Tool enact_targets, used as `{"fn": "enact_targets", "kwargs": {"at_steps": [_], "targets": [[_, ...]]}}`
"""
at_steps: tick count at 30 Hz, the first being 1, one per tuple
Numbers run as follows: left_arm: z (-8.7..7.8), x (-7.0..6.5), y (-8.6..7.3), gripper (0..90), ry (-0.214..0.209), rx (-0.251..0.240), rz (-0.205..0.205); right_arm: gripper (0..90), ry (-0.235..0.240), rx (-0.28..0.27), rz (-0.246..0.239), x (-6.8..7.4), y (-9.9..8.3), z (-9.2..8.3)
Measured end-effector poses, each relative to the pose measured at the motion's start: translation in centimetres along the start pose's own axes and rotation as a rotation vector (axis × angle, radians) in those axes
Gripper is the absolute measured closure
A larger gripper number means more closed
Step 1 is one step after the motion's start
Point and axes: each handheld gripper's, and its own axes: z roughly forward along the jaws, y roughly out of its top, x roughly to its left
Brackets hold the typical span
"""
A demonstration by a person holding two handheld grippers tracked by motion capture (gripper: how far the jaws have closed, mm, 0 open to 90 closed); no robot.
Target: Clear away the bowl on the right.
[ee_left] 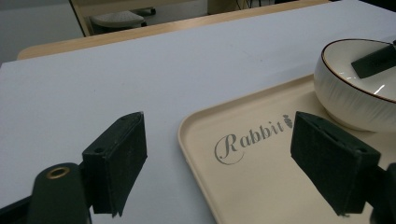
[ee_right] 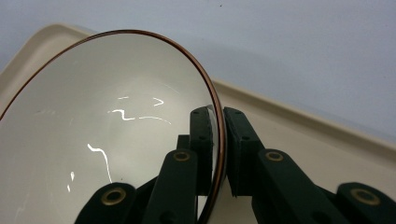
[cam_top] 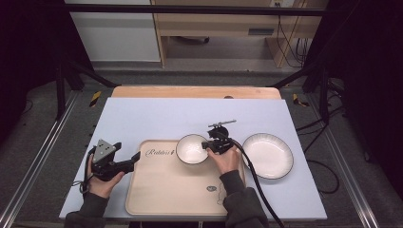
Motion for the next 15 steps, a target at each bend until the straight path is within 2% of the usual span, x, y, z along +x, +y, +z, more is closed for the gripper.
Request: {"fn": "enact_targets", "kwargs": {"at_steps": [11, 13, 15], "targets": [[-0.01, -0.01, 0.00, 18.1, -0.001, 0.000, 0.000, 82.2, -0.003, -0.007, -0.013, 0.01, -0.05, 0.06], [-0.01, -0.01, -0.01, 18.1, -0.001, 0.000, 0.000, 79.4, -0.009, -0.021, -0.022, 0.07, -0.10, -0.03], [-0.02, 0.00, 0.00, 18.1, -0.001, 0.000, -0.001, 72.8, -0.035, -0.038, -0.040, 0.18, -0.11, -0.32]]}}
